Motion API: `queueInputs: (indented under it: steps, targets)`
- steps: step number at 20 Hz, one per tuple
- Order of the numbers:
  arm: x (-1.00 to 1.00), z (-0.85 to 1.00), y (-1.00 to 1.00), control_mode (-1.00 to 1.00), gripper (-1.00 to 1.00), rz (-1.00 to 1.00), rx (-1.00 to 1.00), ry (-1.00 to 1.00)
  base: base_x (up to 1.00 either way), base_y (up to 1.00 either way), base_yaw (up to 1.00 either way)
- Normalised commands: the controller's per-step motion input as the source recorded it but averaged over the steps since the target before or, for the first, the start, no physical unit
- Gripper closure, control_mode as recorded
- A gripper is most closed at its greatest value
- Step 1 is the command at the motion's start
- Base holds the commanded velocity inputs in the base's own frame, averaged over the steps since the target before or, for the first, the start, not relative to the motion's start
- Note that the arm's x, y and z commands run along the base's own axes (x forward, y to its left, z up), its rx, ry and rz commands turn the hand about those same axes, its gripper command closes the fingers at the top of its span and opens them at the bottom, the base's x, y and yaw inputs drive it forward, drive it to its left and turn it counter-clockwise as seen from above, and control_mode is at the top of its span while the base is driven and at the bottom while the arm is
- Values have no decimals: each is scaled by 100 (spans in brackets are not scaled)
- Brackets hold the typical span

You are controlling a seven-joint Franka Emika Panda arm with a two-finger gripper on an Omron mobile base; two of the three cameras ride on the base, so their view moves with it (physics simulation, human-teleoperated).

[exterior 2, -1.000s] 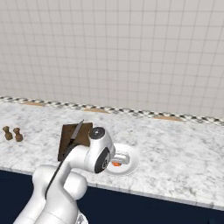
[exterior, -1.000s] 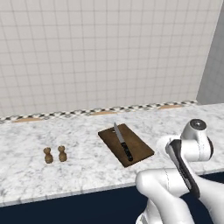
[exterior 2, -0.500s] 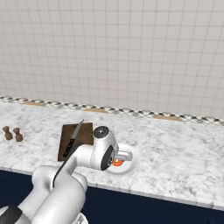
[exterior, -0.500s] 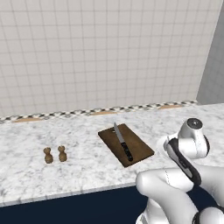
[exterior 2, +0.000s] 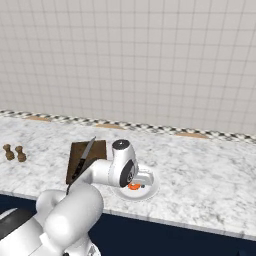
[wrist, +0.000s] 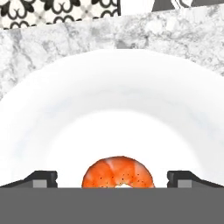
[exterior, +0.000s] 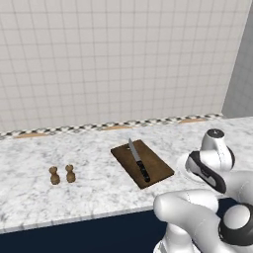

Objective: Pick up the knife from the drawer and place it on the cutting board. Then place the meat from the plate to the cutting board.

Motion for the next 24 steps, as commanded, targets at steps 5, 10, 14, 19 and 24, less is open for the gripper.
queueInputs:
  steps: [5, 10, 14, 19, 24]
  targets:
    - [1, -11, 0, -100, -100, 0, 0, 0, 0, 0, 0]
    - [0, -21, 0, -100, -100, 0, 0, 0, 0, 0, 0]
    - [0, -32, 0, -100, -100, 0, 0, 0, 0, 0, 0]
    - [21, -19, 0, -100, -100, 0, 0, 0, 0, 0, 0]
    - [13, -17, 0, -100, 100, 0, 0, -2, 0, 0, 0]
